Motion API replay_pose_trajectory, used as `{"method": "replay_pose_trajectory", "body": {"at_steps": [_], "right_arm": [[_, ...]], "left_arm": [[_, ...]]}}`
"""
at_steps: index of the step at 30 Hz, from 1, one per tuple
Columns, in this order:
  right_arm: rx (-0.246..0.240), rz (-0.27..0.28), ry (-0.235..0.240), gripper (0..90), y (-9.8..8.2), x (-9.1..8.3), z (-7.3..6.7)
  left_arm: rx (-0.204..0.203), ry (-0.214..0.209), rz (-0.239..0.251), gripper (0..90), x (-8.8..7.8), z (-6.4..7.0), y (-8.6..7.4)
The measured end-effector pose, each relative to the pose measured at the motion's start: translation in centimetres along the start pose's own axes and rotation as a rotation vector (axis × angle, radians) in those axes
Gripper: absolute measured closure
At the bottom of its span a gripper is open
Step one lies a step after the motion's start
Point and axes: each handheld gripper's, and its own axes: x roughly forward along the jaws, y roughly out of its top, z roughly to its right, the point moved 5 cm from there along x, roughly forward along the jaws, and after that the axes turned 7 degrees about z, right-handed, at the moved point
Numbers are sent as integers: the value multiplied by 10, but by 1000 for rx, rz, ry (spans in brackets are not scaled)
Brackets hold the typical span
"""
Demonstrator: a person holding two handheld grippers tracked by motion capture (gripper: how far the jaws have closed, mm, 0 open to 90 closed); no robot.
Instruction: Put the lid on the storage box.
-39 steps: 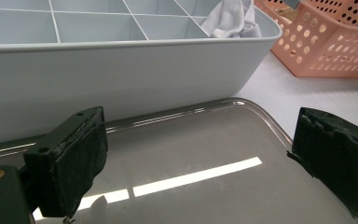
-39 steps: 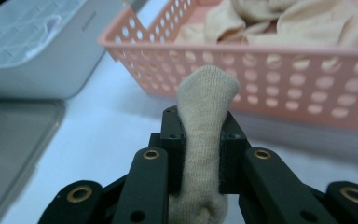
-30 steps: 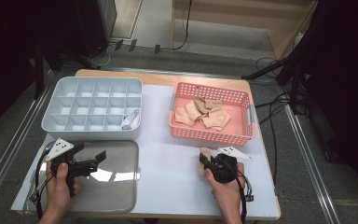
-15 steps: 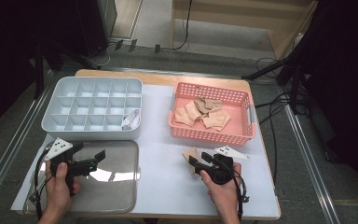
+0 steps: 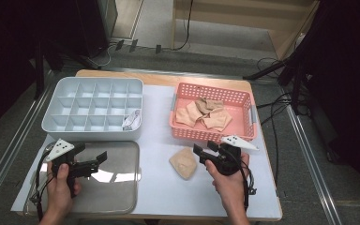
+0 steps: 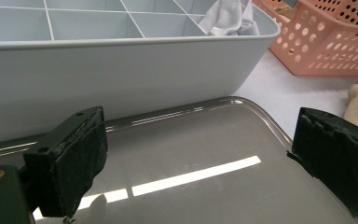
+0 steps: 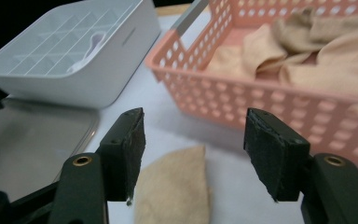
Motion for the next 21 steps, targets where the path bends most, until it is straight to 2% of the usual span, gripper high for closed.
{"method": "replay_pose_trajectory", "body": {"at_steps": [4,10,17,19,21], "right_arm": [[-19,30,-57,397,25,7,8],[-33,31,-101,351,59,26,16],[-29,-11,-156,260,83,55,33],[-21,-18,-169,259,90,62,39],[-33,-31,-190,253,96,70,45]], "left_arm": [[-3,0,2,38,0,0,0],[2,-6,12,43,-2,-2,1],[-2,-4,13,46,-1,-3,0],[-6,-5,12,46,-1,-3,0],[-10,-6,10,46,-1,-5,0]]}}
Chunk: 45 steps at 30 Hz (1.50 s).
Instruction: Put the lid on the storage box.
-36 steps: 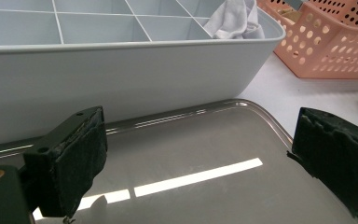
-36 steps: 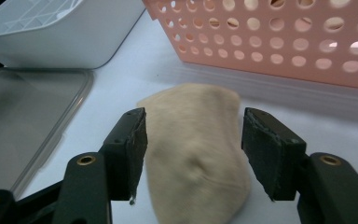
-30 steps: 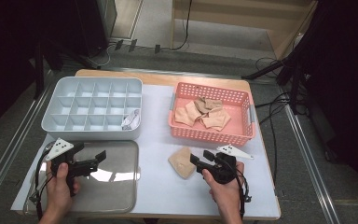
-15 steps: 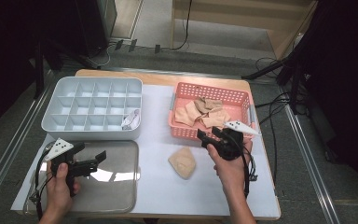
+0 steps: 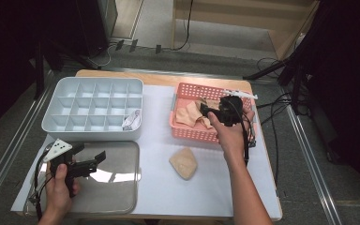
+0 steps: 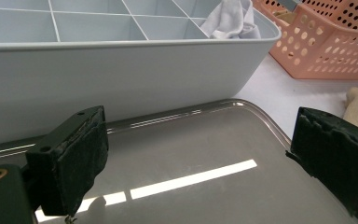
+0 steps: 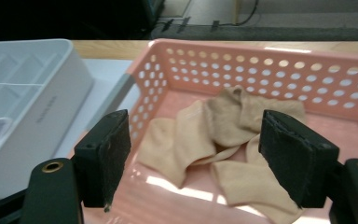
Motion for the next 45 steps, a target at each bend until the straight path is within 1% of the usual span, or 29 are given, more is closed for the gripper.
{"method": "replay_pose_trajectory", "body": {"at_steps": [2,3,5,6,7,9,11,13,16,19,21,22,23,25,26,27,30,31,33,35,37,40,42,43,44,45], "right_arm": [[-21,-8,-23,250,5,10,5],[-23,-14,-34,247,6,16,8],[-14,-23,-52,235,9,26,14],[-14,-23,-52,235,9,26,14],[-6,-31,-84,235,12,35,20],[-3,-45,-103,234,15,43,23],[0,-50,-106,234,16,52,24],[16,-66,-93,229,17,62,24],[17,-90,-99,234,14,77,25],[16,-128,-112,226,10,92,30],[14,-153,-110,212,7,101,35],[25,-167,-109,203,5,105,36],[20,-180,-114,195,2,109,37],[-28,-217,-126,176,-3,116,38],[-28,-217,-126,176,-3,116,38],[-34,-251,-110,155,-7,122,37],[-21,-261,-104,155,-8,126,39],[-32,-288,-122,156,-12,131,43],[-34,-305,-137,158,-17,134,45],[-35,-324,-137,170,-21,138,48],[-33,-332,-150,210,-24,141,50],[-32,-342,-172,289,-27,144,56],[-39,-338,-188,357,-27,145,60],[-35,-330,-192,384,-27,146,62],[-35,-330,-192,384,-27,146,62],[-36,-324,-214,455,-27,146,66]], "left_arm": [[-5,-2,4,46,0,-1,0],[-7,-3,4,46,0,-1,0],[-10,-13,9,52,-1,-1,0],[-10,-13,9,63,-1,-1,0],[-8,-7,12,67,-1,-1,0],[-10,-11,12,67,-1,-1,0],[-9,-11,10,67,0,0,0],[-6,-11,3,67,0,0,-1],[-8,-10,1,67,0,1,-1],[-9,-19,4,67,0,1,-1],[-15,-20,1,67,0,0,-1],[-19,-20,2,67,0,0,-1],[-22,-21,5,67,0,-1,-1],[-29,-24,3,67,0,-1,-1],[-29,-24,3,67,0,-1,-1],[-32,-27,4,67,0,-1,-1],[-28,-28,4,67,0,-1,-1],[-27,-27,4,67,0,-1,-1],[-27,-27,4,67,0,-1,-1],[-26,-25,3,67,0,-1,-1],[-25,-27,1,67,-1,-1,-1],[-27,-24,2,67,-1,-1,-1],[-29,-26,1,67,0,-2,-1],[-28,-26,0,67,0,-2,-1],[-28,-26,0,67,0,-2,-1],[-28,-25,-2,67,0,-2,-2]]}}
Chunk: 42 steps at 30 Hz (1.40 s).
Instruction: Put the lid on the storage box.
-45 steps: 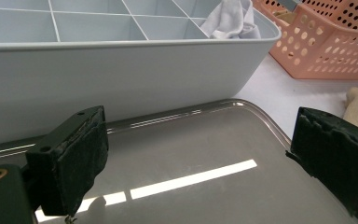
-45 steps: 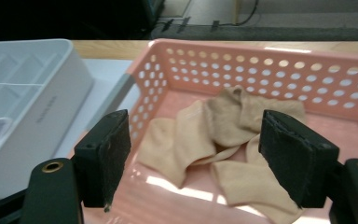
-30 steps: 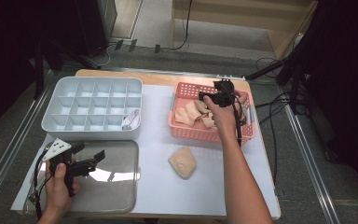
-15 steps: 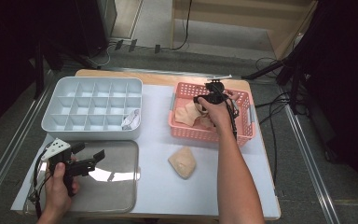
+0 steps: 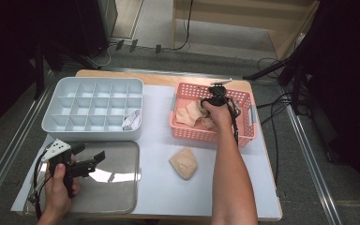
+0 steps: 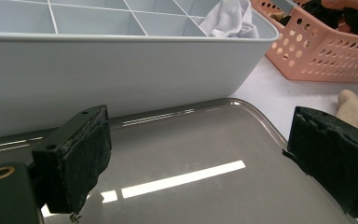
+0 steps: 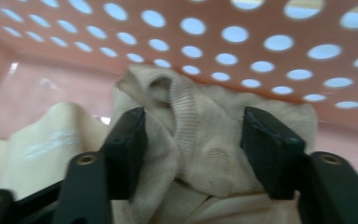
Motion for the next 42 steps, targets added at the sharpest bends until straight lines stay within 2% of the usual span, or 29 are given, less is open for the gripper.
{"method": "replay_pose_trajectory", "body": {"at_steps": [4,8,11,15,22,25,26,29,37,42], "right_arm": [[-38,19,-33,558,-1,2,0],[-49,40,-27,766,-1,2,-3],[-59,38,-20,824,0,2,-4],[-21,46,0,839,3,-5,-1],[74,167,44,840,15,-34,1],[96,189,62,840,18,-43,0],[110,203,74,840,19,-51,-2],[104,234,78,839,18,-63,-6],[145,286,123,839,6,-88,-14],[160,314,136,839,-1,-108,-15]], "left_arm": [[-1,0,1,67,0,0,0],[-1,-1,0,67,0,0,0],[4,-1,-5,67,0,0,0],[4,0,-5,67,1,1,-1],[6,-7,-7,67,2,4,-1],[12,-9,-10,67,2,5,-2],[16,-10,-11,67,2,6,-2],[18,-8,-10,67,3,7,-2],[24,-9,-15,67,4,10,-3],[26,-9,-17,67,4,10,-4]]}}
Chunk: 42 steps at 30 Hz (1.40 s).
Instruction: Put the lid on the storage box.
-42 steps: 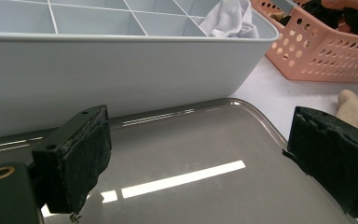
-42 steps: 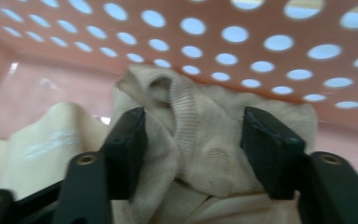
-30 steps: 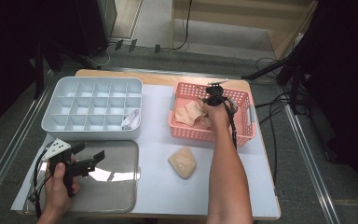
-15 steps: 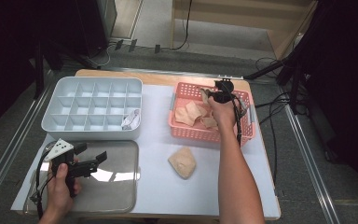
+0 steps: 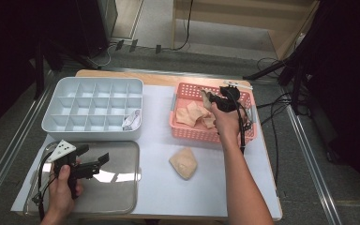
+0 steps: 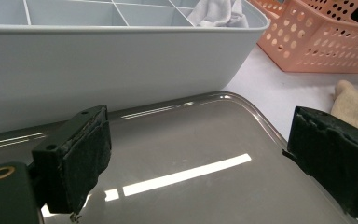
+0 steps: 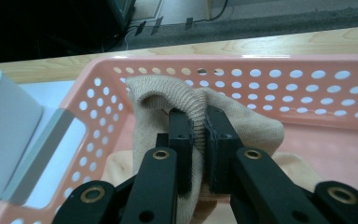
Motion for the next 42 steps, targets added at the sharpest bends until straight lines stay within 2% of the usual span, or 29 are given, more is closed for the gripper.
{"method": "replay_pose_trajectory", "body": {"at_steps": [8,14,18,22,25,35,42], "right_arm": [[-11,38,20,840,-1,-33,-2],[-21,51,46,839,-12,-55,-4],[-34,62,52,839,-17,-67,-1],[-12,76,75,839,-20,-79,3],[-27,94,80,839,-23,-89,4],[-11,107,100,839,-47,-112,12],[-13,115,109,838,-64,-128,12]], "left_arm": [[8,1,-6,67,1,2,-1],[14,1,-7,67,1,4,-2],[13,3,-10,67,1,3,-2],[12,4,-10,67,2,3,-3],[15,4,-15,67,3,4,-3],[20,1,-18,67,4,6,-4],[26,2,-16,67,4,8,-4]]}}
